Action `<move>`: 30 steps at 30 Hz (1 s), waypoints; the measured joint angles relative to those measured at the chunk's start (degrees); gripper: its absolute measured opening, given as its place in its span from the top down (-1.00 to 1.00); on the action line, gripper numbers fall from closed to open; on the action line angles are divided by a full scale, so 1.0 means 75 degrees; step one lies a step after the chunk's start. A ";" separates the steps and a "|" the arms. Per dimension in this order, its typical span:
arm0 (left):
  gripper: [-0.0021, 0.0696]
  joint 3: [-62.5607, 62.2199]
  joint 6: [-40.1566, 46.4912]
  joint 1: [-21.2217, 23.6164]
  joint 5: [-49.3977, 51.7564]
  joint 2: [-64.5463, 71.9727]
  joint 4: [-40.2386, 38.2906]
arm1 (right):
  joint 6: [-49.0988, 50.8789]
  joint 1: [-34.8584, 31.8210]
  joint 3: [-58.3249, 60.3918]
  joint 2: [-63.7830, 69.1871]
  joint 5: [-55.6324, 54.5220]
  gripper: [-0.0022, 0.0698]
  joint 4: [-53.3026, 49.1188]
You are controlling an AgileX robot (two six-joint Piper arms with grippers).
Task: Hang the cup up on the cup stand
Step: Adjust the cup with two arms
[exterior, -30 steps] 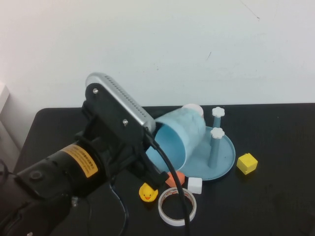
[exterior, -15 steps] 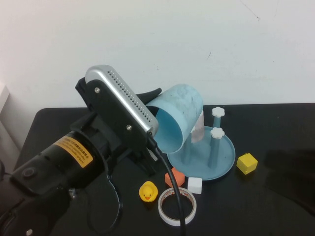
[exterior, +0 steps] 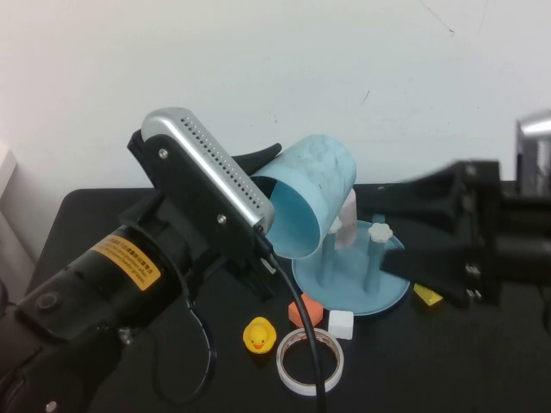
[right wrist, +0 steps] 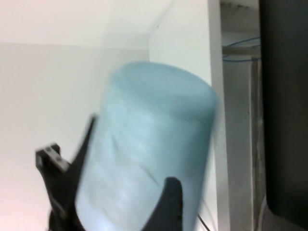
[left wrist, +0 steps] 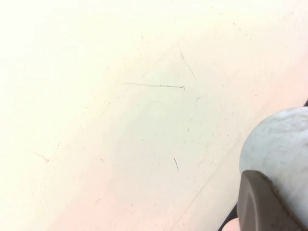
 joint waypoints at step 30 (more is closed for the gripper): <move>0.91 0.0017 -0.0188 0.0000 -0.0146 0.0015 -0.0148 | 0.1000 0.1399 -0.2147 0.0933 -0.1899 -0.96 0.0163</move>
